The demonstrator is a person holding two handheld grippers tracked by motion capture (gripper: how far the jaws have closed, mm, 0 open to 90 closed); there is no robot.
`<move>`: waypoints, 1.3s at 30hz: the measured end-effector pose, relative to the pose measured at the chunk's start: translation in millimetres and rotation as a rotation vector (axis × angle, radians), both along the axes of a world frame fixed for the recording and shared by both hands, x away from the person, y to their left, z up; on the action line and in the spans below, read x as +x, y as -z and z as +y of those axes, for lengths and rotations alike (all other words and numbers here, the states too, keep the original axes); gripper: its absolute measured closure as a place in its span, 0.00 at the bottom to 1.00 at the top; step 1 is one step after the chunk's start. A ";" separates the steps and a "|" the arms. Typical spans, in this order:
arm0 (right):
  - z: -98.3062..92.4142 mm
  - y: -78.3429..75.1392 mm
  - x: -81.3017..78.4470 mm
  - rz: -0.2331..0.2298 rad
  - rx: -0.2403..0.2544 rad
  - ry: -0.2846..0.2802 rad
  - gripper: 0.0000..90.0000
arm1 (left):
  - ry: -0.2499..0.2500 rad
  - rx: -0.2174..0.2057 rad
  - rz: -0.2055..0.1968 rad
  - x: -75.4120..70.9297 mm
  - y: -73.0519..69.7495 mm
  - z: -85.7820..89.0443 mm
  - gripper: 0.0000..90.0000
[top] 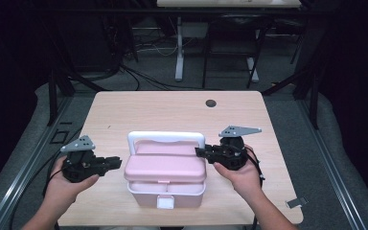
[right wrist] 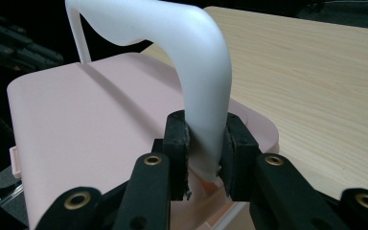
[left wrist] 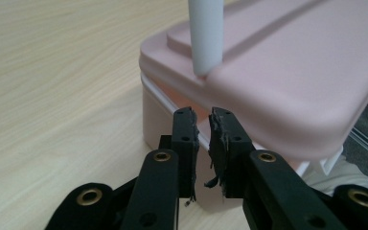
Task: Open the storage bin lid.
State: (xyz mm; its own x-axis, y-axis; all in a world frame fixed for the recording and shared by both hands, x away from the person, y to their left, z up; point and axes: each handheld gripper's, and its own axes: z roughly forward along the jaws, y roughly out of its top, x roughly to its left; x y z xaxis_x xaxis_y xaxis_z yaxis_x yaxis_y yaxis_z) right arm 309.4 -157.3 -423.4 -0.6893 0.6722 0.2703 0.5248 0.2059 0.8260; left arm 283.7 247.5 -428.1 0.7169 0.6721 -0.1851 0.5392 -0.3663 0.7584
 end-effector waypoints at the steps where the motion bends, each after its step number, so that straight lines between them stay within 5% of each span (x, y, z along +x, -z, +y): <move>1: 0.2 -0.7 0.5 -0.003 -0.007 0.006 0.83 | 0.005 0.001 0.003 -1.7 2.6 -0.6 0.90; 10: 0.8 -5.9 2.5 0.001 -0.014 0.004 0.83 | 0.058 0.001 0.040 -9.7 16.2 -12.3 0.97; 21: 0.4 -5.9 3.3 0.000 -0.013 0.011 0.83 | 0.130 0.021 0.036 -10.7 16.3 -36.9 1.00; 39: -6.3 -5.4 -3.7 -0.032 -0.009 0.020 0.81 | 0.132 0.004 0.025 -11.6 9.2 -39.7 1.00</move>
